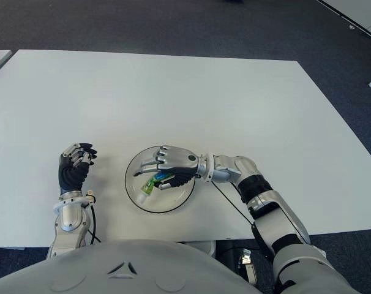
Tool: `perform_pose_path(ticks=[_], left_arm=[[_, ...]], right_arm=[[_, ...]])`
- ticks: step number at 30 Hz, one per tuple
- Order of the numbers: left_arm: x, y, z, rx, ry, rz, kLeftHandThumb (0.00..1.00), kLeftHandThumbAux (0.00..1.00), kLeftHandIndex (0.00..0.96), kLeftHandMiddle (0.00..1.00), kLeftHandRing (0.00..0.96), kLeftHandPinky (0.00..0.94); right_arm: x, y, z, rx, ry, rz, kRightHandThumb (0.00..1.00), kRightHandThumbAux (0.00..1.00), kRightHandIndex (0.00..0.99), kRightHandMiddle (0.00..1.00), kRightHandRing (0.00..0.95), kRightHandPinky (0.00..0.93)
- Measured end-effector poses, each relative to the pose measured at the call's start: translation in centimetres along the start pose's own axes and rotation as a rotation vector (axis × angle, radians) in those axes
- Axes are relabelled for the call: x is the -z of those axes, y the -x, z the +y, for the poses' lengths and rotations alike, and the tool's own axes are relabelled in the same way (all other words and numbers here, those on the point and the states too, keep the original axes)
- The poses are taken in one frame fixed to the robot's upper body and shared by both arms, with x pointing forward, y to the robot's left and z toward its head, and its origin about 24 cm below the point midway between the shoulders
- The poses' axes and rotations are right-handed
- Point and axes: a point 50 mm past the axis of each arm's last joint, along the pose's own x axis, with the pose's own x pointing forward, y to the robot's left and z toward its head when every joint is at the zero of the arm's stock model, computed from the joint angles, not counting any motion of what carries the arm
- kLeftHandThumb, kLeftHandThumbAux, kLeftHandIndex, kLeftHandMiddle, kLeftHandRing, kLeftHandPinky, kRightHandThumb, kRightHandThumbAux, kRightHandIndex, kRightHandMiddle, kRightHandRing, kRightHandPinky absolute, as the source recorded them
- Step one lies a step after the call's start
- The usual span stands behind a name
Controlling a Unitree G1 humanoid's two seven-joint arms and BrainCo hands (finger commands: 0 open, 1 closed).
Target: Put the toothpaste on the table into the plate.
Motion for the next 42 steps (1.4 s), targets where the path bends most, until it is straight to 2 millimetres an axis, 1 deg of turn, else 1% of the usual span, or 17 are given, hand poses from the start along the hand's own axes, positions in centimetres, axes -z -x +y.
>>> perform_pose_path(ticks=[5, 18, 26, 34, 36, 38, 42], left_arm=[[0.0, 0.0, 0.0, 0.0, 0.0, 0.0, 0.711, 0.721, 0.43, 0.516, 0.532, 0.554], [0.0, -0.1, 0.1, 0.001, -0.004, -0.003, 0.711, 0.721, 0.43, 0.516, 0.529, 0.555], [0.1, -0.1, 0.1, 0.003, -0.009, -0.002, 0.712, 0.721, 0.431, 0.516, 0.53, 0.555], [0.1, -0.2, 0.1, 0.004, -0.008, -0.004, 0.712, 0.721, 0.431, 0.516, 0.528, 0.552], [0.2, -0.2, 0.1, 0.005, -0.009, -0.001, 0.711, 0.722, 0.431, 0.515, 0.526, 0.552], [0.3, -0.2, 0.0, 0.007, -0.01, 0.0, 0.711, 0.722, 0.431, 0.514, 0.525, 0.552], [0.3, -0.2, 0.1, 0.007, -0.01, -0.003, 0.711, 0.722, 0.43, 0.512, 0.523, 0.544]], right_arm=[[0.2, 0.5, -0.4, -0.048, 0.011, 0.016, 0.003, 0.408, 0.0, 0.0, 0.001, 0.001], [-0.1, 0.5, -1.4, -0.189, 0.045, 0.014, 0.005, 0.331, 0.0, 0.0, 0.0, 0.0], [-0.1, 0.8, -2.5, -0.249, 0.062, 0.022, 0.012, 0.308, 0.0, 0.0, 0.0, 0.0], [-0.2, 0.6, -3.1, -0.232, 0.088, 0.016, 0.013, 0.309, 0.0, 0.0, 0.0, 0.0], [-0.2, 0.6, -3.3, -0.216, 0.095, 0.018, 0.007, 0.332, 0.0, 0.0, 0.0, 0.0], [-0.2, 0.7, -3.6, -0.168, 0.098, 0.034, 0.006, 0.351, 0.0, 0.0, 0.0, 0.0], [-0.1, 0.7, -4.2, -0.014, 0.087, 0.08, 0.013, 0.402, 0.0, 0.0, 0.0, 0.0]])
